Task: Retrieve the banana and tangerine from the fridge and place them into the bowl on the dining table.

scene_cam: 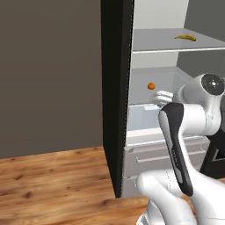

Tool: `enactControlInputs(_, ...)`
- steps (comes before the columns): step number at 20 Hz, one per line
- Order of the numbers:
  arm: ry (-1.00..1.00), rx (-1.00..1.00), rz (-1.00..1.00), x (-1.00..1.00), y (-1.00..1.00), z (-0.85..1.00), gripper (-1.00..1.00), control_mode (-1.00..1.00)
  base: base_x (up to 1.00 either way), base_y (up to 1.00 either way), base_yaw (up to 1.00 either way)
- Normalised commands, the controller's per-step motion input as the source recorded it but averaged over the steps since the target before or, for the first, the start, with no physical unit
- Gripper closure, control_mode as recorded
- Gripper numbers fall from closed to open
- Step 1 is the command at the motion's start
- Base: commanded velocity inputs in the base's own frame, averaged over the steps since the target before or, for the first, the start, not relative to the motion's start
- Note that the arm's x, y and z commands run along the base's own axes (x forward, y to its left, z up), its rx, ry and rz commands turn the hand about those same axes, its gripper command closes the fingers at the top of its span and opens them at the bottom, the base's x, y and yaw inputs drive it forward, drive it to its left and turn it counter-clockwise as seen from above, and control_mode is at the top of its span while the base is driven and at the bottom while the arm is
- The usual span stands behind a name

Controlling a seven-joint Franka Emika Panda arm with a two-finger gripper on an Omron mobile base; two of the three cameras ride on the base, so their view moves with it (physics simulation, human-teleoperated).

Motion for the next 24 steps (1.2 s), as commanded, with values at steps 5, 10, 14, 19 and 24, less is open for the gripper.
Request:
enactControlInputs(5, -0.17, 0.0, 0.0, -0.18, -0.17, 0.0, -1.0, -1.0, 0.0, 0.0, 0.0)
enactControlInputs(10, -0.16, 0.0, 0.0, -0.03, -0.03, 0.01, -1.0, -1.0, 0.0, 0.0, 0.0)
enactControlInputs(14, 0.0, 0.0, 0.0, 0.0, 0.0, 0.13, -1.0, -1.0, 0.0, 0.0, 0.0)
enactControlInputs(19, 0.01, 0.0, 0.0, 0.0, 0.0, 0.19, -1.0, -1.0, 0.0, 0.0, 0.0)
enactControlInputs(24, 0.0, 0.0, 0.0, -0.03, -0.02, 0.18, -1.0, -1.0, 0.0, 0.0, 0.0)
